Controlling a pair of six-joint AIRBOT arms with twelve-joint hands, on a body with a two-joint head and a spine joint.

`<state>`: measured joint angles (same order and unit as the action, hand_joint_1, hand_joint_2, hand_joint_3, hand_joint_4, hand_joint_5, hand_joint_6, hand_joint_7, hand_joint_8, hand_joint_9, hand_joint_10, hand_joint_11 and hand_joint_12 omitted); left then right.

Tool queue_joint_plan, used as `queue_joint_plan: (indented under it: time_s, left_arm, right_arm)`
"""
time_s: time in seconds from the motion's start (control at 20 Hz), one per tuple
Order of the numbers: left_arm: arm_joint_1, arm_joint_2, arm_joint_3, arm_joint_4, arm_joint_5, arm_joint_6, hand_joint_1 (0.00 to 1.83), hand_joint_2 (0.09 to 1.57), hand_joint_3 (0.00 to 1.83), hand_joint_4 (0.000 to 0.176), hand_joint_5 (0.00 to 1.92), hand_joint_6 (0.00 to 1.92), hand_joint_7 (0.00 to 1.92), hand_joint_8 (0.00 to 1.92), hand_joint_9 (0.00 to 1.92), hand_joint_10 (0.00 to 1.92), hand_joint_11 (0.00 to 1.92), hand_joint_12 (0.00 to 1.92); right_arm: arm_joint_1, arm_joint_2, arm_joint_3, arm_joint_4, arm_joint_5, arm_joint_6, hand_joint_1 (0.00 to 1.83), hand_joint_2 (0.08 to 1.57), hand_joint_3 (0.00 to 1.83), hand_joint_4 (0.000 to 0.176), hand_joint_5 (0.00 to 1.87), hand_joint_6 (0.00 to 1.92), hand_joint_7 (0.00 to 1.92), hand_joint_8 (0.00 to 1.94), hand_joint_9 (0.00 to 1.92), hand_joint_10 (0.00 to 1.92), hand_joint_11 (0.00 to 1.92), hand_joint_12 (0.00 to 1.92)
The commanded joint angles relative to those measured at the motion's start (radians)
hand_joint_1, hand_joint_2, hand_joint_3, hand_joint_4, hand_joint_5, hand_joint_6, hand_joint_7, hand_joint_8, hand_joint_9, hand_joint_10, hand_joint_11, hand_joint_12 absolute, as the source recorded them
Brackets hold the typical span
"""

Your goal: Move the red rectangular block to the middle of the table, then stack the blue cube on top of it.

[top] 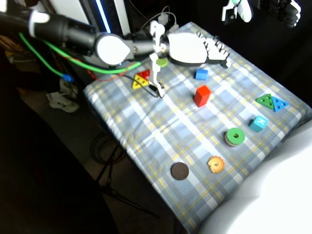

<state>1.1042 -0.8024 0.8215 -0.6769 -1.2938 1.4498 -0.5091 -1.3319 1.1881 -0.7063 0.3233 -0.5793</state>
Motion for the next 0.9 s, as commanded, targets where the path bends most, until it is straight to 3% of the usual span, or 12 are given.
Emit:
queue_joint_plan:
  time_s: [0.0, 0.1, 0.2, 0.25, 0.35, 0.45, 0.5, 0.6, 0.65, 0.7, 0.75, 0.85]
  left_arm:
    - [-0.002, 0.000, 0.002, 0.028, -0.122, -0.008, 0.92, 1.38, 0.00, 0.067, 0.05, 0.00, 0.00, 0.00, 0.00, 0.00, 0.00, 0.00]
    - [-0.002, -0.001, 0.002, 0.028, -0.122, -0.009, 0.92, 1.38, 0.00, 0.068, 0.05, 0.01, 0.00, 0.00, 0.00, 0.00, 0.00, 0.00]
    - [-0.001, -0.001, 0.002, 0.028, -0.122, -0.009, 0.90, 1.39, 0.00, 0.066, 0.05, 0.00, 0.00, 0.00, 0.00, 0.00, 0.00, 0.00]
    - [-0.001, -0.002, 0.002, 0.028, -0.122, -0.009, 0.90, 1.38, 0.00, 0.067, 0.05, 0.00, 0.00, 0.00, 0.00, 0.00, 0.00, 0.00]
    - [-0.001, -0.004, 0.003, 0.028, -0.122, -0.010, 0.88, 1.39, 0.00, 0.071, 0.04, 0.00, 0.00, 0.00, 0.00, 0.00, 0.00, 0.00]
    - [-0.001, -0.005, 0.003, 0.028, -0.122, -0.011, 0.92, 1.39, 0.00, 0.069, 0.04, 0.00, 0.00, 0.00, 0.00, 0.00, 0.00, 0.00]
    - [-0.001, -0.005, 0.003, 0.028, -0.122, -0.012, 0.92, 1.39, 0.00, 0.077, 0.04, 0.00, 0.00, 0.00, 0.00, 0.00, 0.00, 0.00]
    - [-0.001, -0.005, 0.003, 0.028, -0.123, -0.013, 0.92, 1.39, 0.00, 0.072, 0.04, 0.00, 0.00, 0.00, 0.00, 0.00, 0.00, 0.00]
    - [0.000, -0.005, 0.003, 0.028, -0.124, -0.015, 0.92, 1.39, 0.00, 0.065, 0.04, 0.00, 0.00, 0.00, 0.00, 0.00, 0.00, 0.00]
    - [0.000, -0.006, 0.003, 0.028, -0.124, -0.017, 0.92, 1.39, 0.00, 0.065, 0.04, 0.00, 0.00, 0.00, 0.00, 0.00, 0.00, 0.00]
    - [0.000, -0.006, 0.003, 0.028, -0.125, -0.018, 0.91, 1.39, 0.00, 0.073, 0.04, 0.00, 0.00, 0.00, 0.00, 0.00, 0.00, 0.00]
    - [0.001, -0.007, 0.003, 0.028, -0.125, -0.019, 0.86, 1.39, 0.00, 0.071, 0.04, 0.00, 0.00, 0.00, 0.00, 0.00, 0.00, 0.00]
  right_arm:
    - [0.003, -0.003, 0.005, 0.015, 0.069, 0.002, 0.62, 1.14, 0.00, 0.012, 0.21, 0.03, 0.32, 0.02, 0.31, 0.13, 0.00, 0.97]
    - [-0.001, -0.015, 0.016, 0.015, 0.051, 0.002, 0.61, 1.16, 0.00, 0.017, 0.22, 0.01, 0.33, 0.01, 0.31, 0.16, 0.00, 0.98]
    - [-0.001, -0.028, 0.026, 0.016, 0.038, 0.002, 0.59, 1.19, 0.00, 0.012, 0.25, 0.00, 0.37, 0.00, 0.24, 0.37, 0.00, 0.97]
    - [-0.003, -0.035, 0.033, 0.016, 0.031, 0.002, 0.66, 1.17, 0.00, 0.000, 0.30, 0.01, 0.44, 0.01, 0.24, 0.53, 0.00, 1.13]
    - [-0.007, -0.044, 0.039, 0.016, 0.023, 0.002, 0.68, 1.16, 0.00, 0.000, 0.35, 0.01, 0.51, 0.01, 0.21, 0.78, 0.00, 1.34]
    - [-0.010, -0.050, 0.044, 0.016, 0.015, 0.001, 0.69, 1.19, 0.00, 0.000, 0.36, 0.00, 0.51, 0.01, 0.13, 0.94, 0.00, 1.31]
    - [-0.012, -0.053, 0.047, 0.016, 0.012, 0.001, 0.69, 1.21, 0.00, 0.000, 0.39, 0.01, 0.55, 0.02, 0.14, 0.97, 0.00, 1.33]
    - [-0.013, -0.056, 0.050, 0.016, 0.007, 0.001, 0.78, 1.23, 0.00, 0.000, 0.57, 0.06, 0.72, 0.08, 0.27, 1.12, 0.00, 1.59]
    - [-0.015, -0.058, 0.052, 0.016, 0.004, 0.001, 1.06, 1.28, 0.00, 0.000, 0.58, 1.15, 0.77, 1.16, 0.33, 1.29, 0.00, 1.77]
    - [-0.016, -0.060, 0.054, 0.016, 0.002, 0.001, 1.13, 1.26, 0.00, 0.000, 0.65, 1.29, 0.79, 1.38, 0.41, 1.36, 0.00, 1.88]
    - [-0.017, -0.063, 0.056, 0.017, 0.001, 0.001, 1.18, 1.21, 0.00, 0.000, 0.76, 1.18, 0.87, 1.34, 0.52, 1.38, 0.08, 1.85]
    - [-0.017, -0.068, 0.062, 0.019, -0.001, 0.001, 1.20, 1.24, 0.00, 0.000, 0.74, 1.16, 0.79, 1.55, 0.47, 1.68, 0.17, 1.91]
